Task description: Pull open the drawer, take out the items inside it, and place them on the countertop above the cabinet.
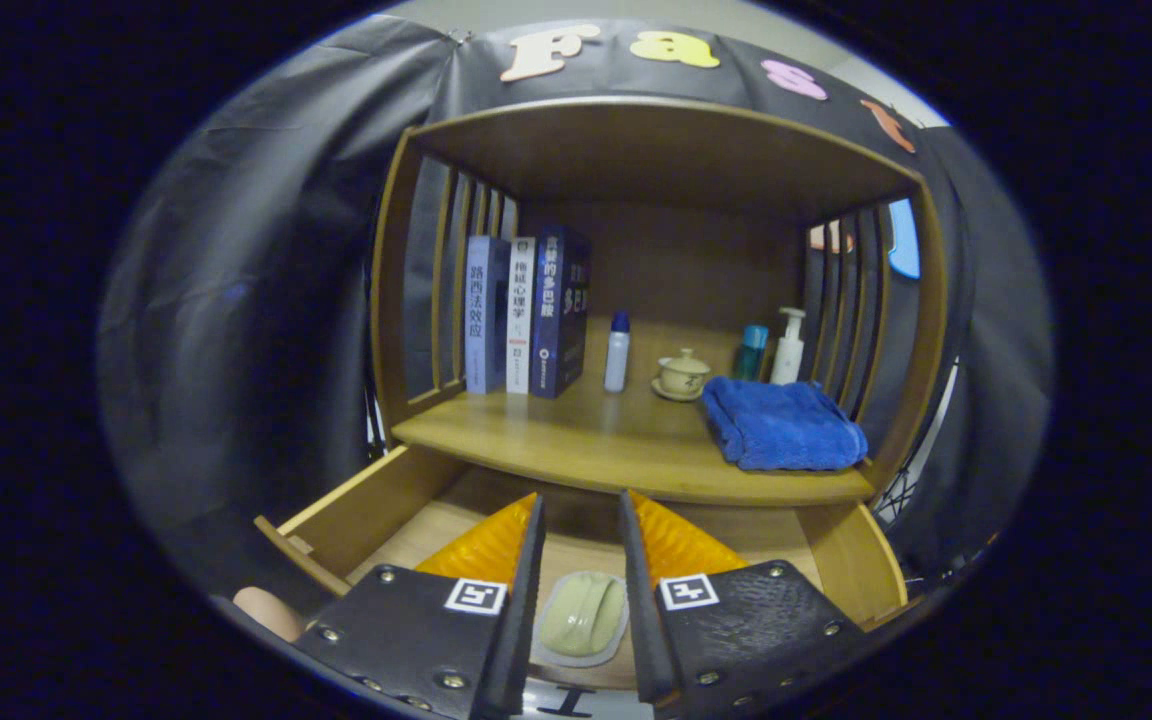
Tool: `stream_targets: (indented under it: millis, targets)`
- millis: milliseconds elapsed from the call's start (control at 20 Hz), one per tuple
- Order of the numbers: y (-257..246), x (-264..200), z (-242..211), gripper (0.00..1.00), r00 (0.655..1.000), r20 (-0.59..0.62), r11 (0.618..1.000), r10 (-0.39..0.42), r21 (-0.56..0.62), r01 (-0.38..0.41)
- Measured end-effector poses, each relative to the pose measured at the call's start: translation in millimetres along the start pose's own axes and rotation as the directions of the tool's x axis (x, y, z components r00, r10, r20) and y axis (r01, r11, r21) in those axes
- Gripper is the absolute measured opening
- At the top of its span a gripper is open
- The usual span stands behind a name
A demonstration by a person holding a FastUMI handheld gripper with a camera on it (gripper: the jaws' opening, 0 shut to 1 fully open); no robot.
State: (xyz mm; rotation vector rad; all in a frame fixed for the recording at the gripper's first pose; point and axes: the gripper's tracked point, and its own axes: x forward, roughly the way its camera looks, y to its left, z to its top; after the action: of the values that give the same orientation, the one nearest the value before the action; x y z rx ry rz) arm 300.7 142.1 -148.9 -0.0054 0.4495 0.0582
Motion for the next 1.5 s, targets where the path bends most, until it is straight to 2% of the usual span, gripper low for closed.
stream_targets:
  millis: [150,400,750,900,1200,1500]
  targets:
    - [3,21,-5,0.42,0.999,-0.047,1.0,0.009,-0.015,-0.009]
    - [8,29,-15,0.42,0.997,-0.068,1.0,0.03,-0.001,-0.03]
    - [6,37,-22,0.42,0.997,-0.079,1.0,0.009,-0.009,-0.009]
    - [9,50,-33,0.42,0.992,-0.126,1.0,0.018,-0.024,-0.021]
    - [6,53,-64,0.42,0.963,-0.269,0.999,0.02,-0.019,-0.027]
    - [-5,57,-103,0.42,0.9,-0.436,1.0,0.009,-0.007,-0.013]
